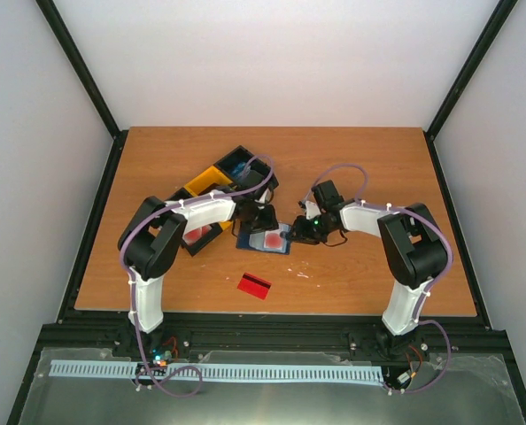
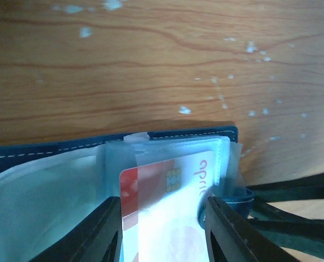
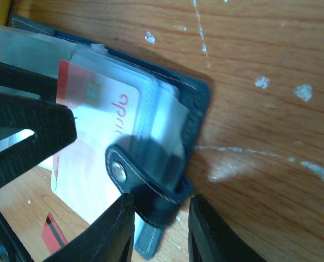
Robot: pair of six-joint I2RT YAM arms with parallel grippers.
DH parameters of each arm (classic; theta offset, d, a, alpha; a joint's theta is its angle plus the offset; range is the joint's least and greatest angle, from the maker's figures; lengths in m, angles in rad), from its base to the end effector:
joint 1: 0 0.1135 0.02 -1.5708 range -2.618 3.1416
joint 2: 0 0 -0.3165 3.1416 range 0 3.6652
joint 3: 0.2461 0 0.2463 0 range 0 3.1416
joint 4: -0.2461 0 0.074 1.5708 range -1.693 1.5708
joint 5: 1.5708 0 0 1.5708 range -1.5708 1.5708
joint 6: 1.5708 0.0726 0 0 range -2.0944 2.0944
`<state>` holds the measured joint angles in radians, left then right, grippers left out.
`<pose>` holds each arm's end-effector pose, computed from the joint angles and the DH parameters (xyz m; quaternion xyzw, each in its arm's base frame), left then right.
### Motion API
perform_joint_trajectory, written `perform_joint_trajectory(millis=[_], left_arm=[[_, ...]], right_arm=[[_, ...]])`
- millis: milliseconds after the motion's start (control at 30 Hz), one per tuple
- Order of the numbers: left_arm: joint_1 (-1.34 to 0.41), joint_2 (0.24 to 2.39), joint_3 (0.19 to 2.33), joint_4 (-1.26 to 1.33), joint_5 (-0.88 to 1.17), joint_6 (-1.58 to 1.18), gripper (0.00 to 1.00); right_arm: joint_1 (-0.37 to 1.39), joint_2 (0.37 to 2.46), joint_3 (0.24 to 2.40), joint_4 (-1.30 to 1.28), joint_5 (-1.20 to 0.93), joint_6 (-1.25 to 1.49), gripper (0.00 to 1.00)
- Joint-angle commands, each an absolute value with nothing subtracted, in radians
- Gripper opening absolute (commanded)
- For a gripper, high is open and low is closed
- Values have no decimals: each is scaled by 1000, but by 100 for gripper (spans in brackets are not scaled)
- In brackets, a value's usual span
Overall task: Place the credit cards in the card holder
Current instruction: Insert the credit card into the card holder.
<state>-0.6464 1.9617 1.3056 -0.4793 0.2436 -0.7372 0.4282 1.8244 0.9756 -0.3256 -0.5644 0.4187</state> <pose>0.3306 -0.2714 0.1770 -0.0178 0.9694 -0.2281 0.0894 0.3064 0.1826 0.1554 -0.0593 0.9414 0.3266 0.0602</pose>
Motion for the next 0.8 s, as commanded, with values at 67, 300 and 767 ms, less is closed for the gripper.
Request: perform_joint_trajectory(millis=[67,300,767], left_arm=[[-653,1985,1331,-392,369,-639,43],[-649,1965,1324,-464,280,-673,48],[-634,1686,1130,-466,0,-700,68]], right_arm=[[442,1893,970,-391,-495,399,29],[440,1836,974,-408,-452,410,29],[479,1550,1016,-571,-313,505,37]])
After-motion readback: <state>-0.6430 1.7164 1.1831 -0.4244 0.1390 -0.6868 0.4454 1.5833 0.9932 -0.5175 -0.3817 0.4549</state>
